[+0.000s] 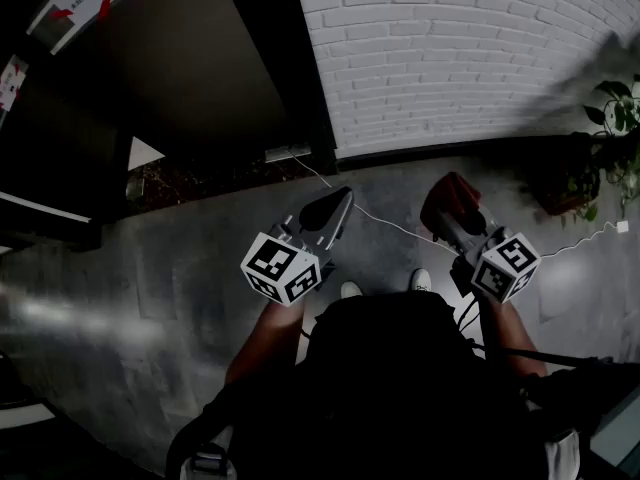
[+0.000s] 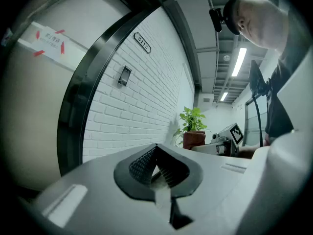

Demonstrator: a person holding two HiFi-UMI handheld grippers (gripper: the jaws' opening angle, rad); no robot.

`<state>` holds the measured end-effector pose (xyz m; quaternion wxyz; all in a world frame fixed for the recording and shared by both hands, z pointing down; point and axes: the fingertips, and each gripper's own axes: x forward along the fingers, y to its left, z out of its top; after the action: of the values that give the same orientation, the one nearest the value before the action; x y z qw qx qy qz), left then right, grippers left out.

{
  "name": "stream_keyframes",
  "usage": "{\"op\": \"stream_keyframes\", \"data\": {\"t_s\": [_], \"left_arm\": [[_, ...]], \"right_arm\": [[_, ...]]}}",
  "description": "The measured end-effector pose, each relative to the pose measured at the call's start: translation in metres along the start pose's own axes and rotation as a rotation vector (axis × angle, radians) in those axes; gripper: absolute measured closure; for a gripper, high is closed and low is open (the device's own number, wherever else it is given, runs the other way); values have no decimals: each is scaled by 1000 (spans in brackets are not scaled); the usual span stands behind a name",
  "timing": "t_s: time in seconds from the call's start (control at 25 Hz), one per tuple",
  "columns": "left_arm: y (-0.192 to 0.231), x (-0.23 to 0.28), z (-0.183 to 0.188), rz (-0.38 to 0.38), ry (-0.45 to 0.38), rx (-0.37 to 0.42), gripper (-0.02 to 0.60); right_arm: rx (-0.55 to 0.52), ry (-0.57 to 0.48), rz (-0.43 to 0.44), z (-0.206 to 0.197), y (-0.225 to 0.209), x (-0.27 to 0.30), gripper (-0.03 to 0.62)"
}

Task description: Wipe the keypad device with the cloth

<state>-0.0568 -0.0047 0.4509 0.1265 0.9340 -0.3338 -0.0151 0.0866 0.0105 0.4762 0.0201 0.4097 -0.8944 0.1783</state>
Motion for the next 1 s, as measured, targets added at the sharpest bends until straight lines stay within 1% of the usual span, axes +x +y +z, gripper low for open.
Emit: {"op": "stream_keyframes", "data": {"t_s": [0.16, 0.32, 0.4, 0.52, 0.68, 0.88, 1.0], "left_arm": [[13, -7, -8, -22, 8, -7, 565], [16, -3, -13, -42, 19, -26, 565], [18, 6, -12, -51, 21, -30, 565], [30, 29, -4, -42, 11, -20, 565], [46, 64, 11, -7, -9, -8, 565], [76, 111, 38, 100, -48, 2, 565], [86, 140, 49, 144, -59, 17, 565]], "right_arm": [[2, -11, -3, -9, 8, 15, 545], [22, 11, -6, -18, 8, 20, 545], [27, 21, -7, -17, 1, 25, 545], [23, 14, 11, -5, -18, 40, 545], [10, -4, 54, 20, -52, 61, 545], [-21, -19, 151, 63, -103, 91, 545], [-19, -13, 191, 80, -133, 102, 545]]}}
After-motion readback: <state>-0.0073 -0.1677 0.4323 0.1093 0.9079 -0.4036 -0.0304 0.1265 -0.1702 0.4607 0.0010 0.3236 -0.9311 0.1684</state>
